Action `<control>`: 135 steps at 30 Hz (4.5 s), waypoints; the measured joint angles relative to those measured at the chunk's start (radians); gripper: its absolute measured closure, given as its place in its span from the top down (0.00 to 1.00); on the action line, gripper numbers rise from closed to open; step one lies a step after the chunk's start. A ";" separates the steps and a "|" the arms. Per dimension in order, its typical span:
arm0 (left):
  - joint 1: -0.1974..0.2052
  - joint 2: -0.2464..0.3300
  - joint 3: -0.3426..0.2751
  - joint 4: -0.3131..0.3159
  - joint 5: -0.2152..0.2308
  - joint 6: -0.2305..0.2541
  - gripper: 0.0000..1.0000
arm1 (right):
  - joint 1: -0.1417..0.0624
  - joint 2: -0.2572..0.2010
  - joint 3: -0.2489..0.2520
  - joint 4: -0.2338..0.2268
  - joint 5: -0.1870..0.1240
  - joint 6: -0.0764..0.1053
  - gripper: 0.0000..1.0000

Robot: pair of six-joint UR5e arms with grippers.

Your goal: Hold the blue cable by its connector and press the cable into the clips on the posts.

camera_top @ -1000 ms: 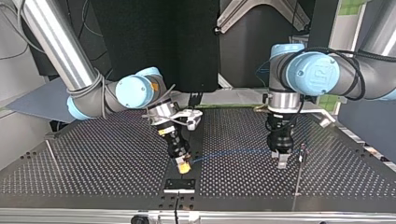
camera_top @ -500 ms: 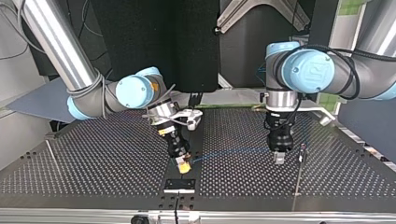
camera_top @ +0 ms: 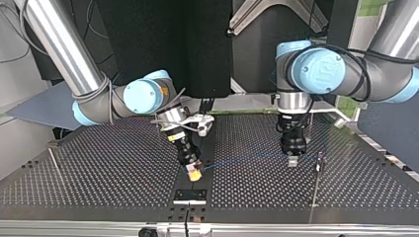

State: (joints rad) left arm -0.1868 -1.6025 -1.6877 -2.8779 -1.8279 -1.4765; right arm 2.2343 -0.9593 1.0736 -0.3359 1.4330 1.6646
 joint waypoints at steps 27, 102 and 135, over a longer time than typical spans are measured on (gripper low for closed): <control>-0.214 -0.235 -0.169 0.251 -0.136 -0.010 0.00 | 0.003 0.000 0.229 -0.164 0.223 -0.061 0.00; -0.437 -0.728 -0.123 0.620 -0.194 -0.059 0.00 | -0.183 0.400 0.874 -0.807 0.354 -0.033 0.00; -0.654 -0.993 0.132 0.514 -0.306 -0.092 0.00 | -0.377 0.299 0.969 -0.819 0.144 -0.043 0.00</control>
State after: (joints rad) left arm -0.8407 -2.5958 -1.5562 -2.3640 -2.1339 -1.5689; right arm 1.8575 -0.6601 2.0422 -1.1545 1.5773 1.6219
